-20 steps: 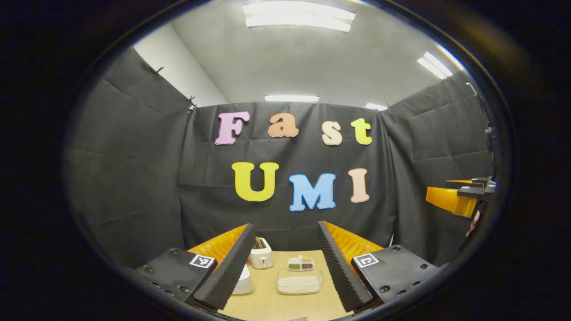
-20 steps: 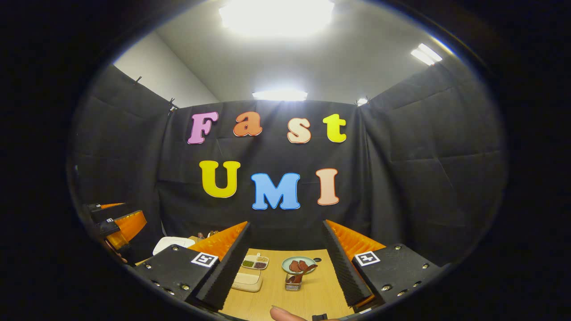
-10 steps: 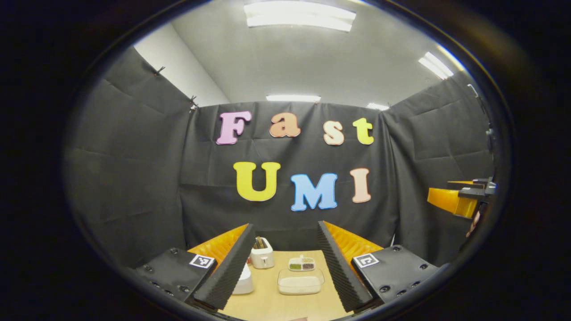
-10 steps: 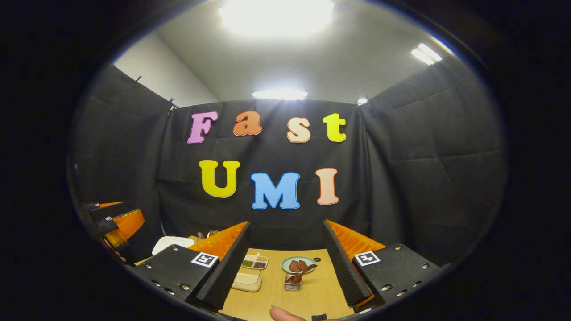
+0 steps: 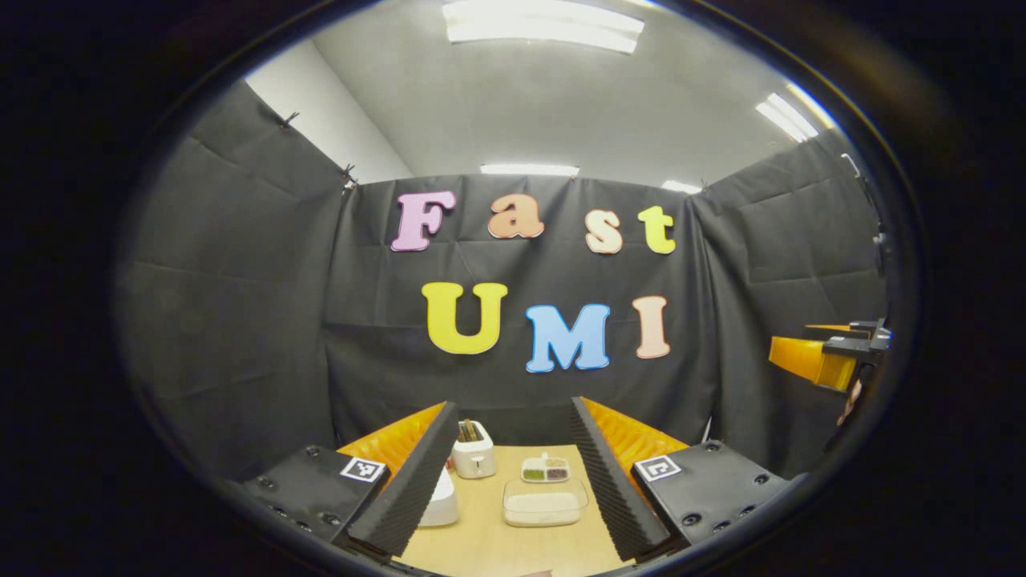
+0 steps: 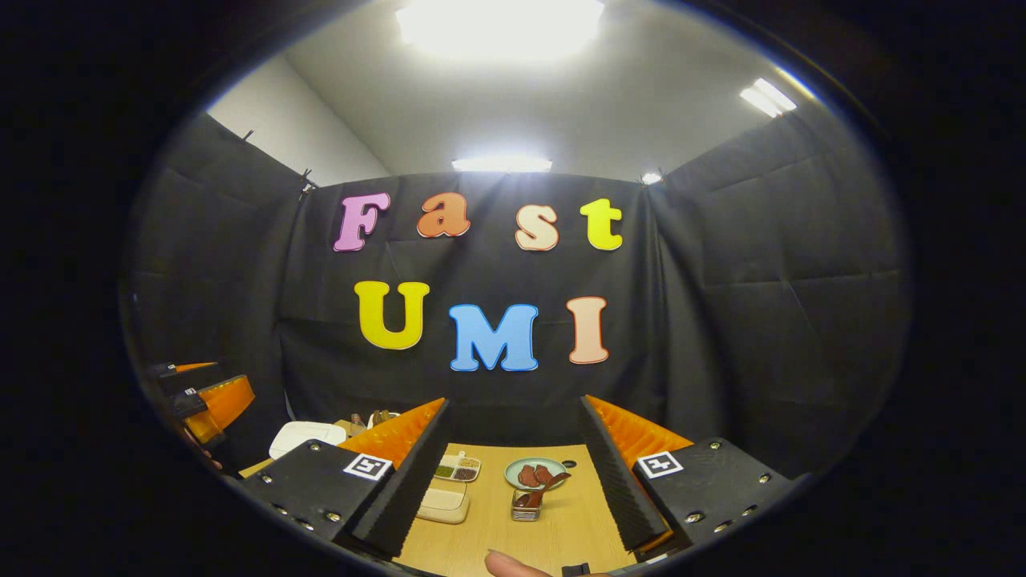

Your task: Close the left gripper, press the button to open the rice cooker; take a wooden spoon from the chopstick holder with the right hand, scoop a spoonful of rice and pour it into the rice cooker, then put the wooden spoon back into the chopstick holder.

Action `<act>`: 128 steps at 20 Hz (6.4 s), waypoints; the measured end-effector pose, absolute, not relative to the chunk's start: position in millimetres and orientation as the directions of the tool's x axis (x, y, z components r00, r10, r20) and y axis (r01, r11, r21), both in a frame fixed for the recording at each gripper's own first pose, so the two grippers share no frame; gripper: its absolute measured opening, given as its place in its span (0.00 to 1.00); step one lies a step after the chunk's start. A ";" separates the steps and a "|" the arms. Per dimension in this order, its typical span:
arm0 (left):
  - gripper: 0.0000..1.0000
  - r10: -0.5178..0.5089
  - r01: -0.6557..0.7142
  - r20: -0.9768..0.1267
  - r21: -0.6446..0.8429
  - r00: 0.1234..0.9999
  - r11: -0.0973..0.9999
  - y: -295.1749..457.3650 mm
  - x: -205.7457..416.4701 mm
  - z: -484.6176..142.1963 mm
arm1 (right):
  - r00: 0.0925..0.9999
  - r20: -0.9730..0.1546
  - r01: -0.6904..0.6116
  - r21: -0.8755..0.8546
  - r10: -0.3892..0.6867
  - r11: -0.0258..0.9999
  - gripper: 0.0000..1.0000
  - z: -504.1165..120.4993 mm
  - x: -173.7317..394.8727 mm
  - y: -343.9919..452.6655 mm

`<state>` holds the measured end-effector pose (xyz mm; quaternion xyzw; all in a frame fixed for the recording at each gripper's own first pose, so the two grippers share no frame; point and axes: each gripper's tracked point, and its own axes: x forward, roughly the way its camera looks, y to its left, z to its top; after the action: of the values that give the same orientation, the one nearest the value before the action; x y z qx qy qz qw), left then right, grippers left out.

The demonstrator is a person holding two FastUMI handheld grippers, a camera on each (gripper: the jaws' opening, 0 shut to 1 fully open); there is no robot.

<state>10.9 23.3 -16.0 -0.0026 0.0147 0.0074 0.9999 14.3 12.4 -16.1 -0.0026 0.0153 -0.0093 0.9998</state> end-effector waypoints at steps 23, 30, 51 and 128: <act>0.62 0.236 -0.240 -0.183 -0.002 0.954 0.971 187.5 105.1 -138.6 | 0.994 -0.106 -0.047 -0.057 0.041 0.997 0.95 -45.7 75.4 78.5; 0.12 0.328 -0.357 -0.368 -0.010 0.870 0.934 233.3 171.5 -246.5 | 0.992 -0.115 -0.049 -0.022 0.046 0.999 0.96 -45.4 82.4 69.9; 0.10 0.365 -0.393 -0.601 0.092 0.711 0.915 278.9 252.6 -411.0 | 0.978 -0.189 0.072 -0.095 -0.089 0.993 0.95 -57.4 68.3 108.1; 0.75 0.425 -0.406 -0.219 0.128 0.878 0.905 113.6 34.9 -150.3 | 0.881 -0.470 0.205 0.493 0.060 0.845 0.16 -392.5 305.1 -78.1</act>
<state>34.9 113.6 -150.3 0.0391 0.1217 0.2147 0.9683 305.1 -78.1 -392.5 0.2754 0.2410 -0.0389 0.9298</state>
